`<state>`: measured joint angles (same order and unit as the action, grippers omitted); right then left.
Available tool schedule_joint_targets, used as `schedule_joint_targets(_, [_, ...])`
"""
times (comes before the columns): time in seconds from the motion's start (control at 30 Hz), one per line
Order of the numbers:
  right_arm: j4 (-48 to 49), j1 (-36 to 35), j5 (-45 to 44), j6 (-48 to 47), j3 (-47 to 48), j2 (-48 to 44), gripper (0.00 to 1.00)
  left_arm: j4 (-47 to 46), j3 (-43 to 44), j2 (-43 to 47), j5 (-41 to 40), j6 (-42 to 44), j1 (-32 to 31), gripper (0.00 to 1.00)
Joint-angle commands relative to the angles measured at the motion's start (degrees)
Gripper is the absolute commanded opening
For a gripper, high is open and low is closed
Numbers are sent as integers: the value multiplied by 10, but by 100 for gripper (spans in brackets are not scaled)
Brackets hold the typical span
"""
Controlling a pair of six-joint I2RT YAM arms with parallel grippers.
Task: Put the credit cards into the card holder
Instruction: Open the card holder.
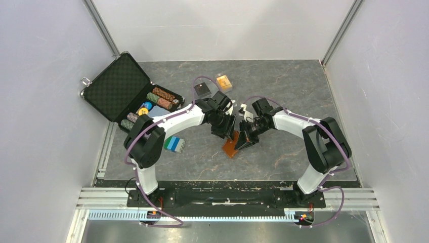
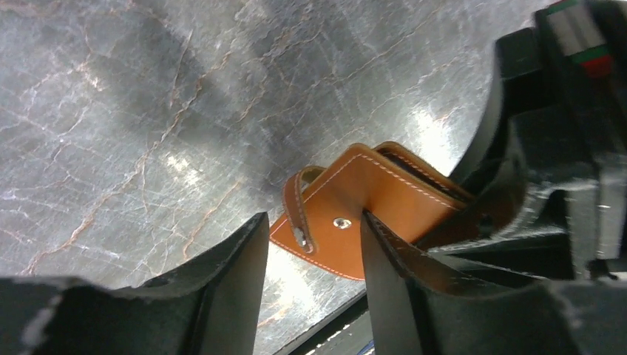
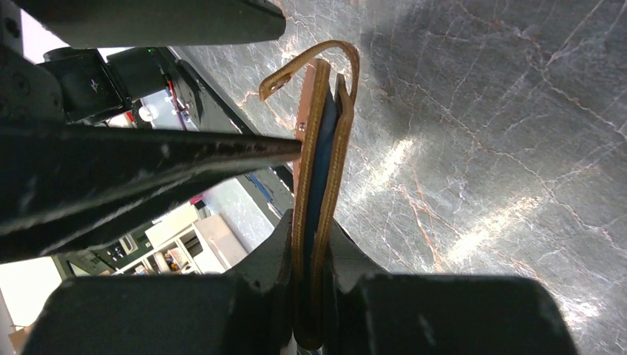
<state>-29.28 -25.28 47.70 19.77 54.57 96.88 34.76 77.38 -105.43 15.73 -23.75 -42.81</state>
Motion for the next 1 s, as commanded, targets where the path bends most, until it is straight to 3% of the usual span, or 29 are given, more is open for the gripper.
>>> schedule_joint_targets(0.0, [-3,-2,8,-12,19,2,0,11,14,-13,-11,28,3,52])
schedule_joint_targets(0.37, [-10,-2,13,-19,25,2,0,-8,-3,-28,-48,26,8,39])
schedule_joint_targets(0.7, [-11,-2,15,-22,31,2,0,-33,5,-53,6,37,12,39])
schedule_joint_targets(0.87, [-10,-2,16,-23,36,4,0,-40,-3,-50,18,52,15,31])
schedule_joint_targets(0.9, [-11,-2,16,-25,38,3,0,-40,-5,-50,18,54,16,31])
schedule_joint_targets(0.97, [-11,-2,18,-26,38,3,0,-41,-10,-45,15,56,22,42])
